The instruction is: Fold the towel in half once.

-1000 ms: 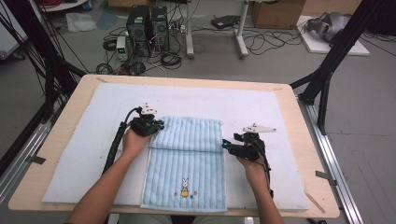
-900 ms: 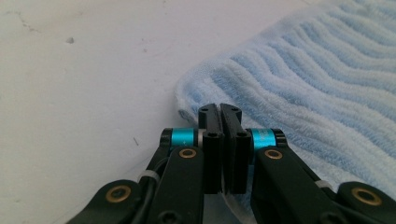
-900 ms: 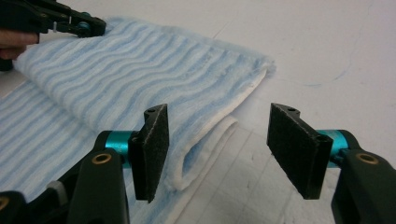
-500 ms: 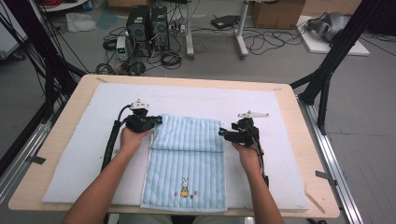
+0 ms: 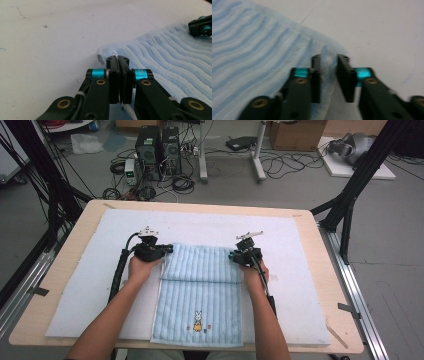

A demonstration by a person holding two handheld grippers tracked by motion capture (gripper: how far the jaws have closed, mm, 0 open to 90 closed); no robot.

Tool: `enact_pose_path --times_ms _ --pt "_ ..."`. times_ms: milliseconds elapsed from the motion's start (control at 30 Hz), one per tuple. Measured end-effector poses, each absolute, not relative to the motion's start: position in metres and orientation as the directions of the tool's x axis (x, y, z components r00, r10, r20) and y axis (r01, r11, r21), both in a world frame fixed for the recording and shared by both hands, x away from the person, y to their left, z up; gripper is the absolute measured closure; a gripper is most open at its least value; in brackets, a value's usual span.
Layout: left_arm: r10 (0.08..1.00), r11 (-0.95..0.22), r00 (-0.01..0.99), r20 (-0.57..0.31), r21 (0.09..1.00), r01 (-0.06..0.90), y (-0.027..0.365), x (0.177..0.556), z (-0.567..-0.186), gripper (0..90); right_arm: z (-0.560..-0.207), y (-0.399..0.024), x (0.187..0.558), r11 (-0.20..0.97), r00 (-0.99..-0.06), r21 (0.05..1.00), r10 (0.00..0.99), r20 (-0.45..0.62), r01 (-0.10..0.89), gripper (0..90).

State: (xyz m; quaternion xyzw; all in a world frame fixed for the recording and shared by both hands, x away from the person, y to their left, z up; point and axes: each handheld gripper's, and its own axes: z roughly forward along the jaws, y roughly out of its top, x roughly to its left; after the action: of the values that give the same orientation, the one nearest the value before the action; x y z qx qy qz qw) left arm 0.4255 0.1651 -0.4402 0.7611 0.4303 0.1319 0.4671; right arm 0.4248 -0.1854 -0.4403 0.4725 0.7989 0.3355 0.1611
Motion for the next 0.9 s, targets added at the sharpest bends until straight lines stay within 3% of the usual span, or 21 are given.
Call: enact_pose_path --times_ms 167,467,900 --pt "0.771 -0.162 0.596 -0.223 0.837 0.522 0.170 0.423 -0.433 87.4 -0.436 -0.188 0.423 0.314 -0.508 0.691 0.857 0.090 0.652 84.8" --pt "0.730 -0.121 0.628 -0.271 0.852 0.509 0.180 0.415 -0.416 87.3 -0.409 -0.205 0.409 0.220 -0.530 0.780 0.832 0.163 0.586 84.7" --pt "0.655 -0.106 0.697 -0.291 0.878 0.466 0.193 0.379 -0.394 87.3 -0.380 -0.212 0.368 0.213 -0.609 0.831 0.773 0.179 0.514 84.5"
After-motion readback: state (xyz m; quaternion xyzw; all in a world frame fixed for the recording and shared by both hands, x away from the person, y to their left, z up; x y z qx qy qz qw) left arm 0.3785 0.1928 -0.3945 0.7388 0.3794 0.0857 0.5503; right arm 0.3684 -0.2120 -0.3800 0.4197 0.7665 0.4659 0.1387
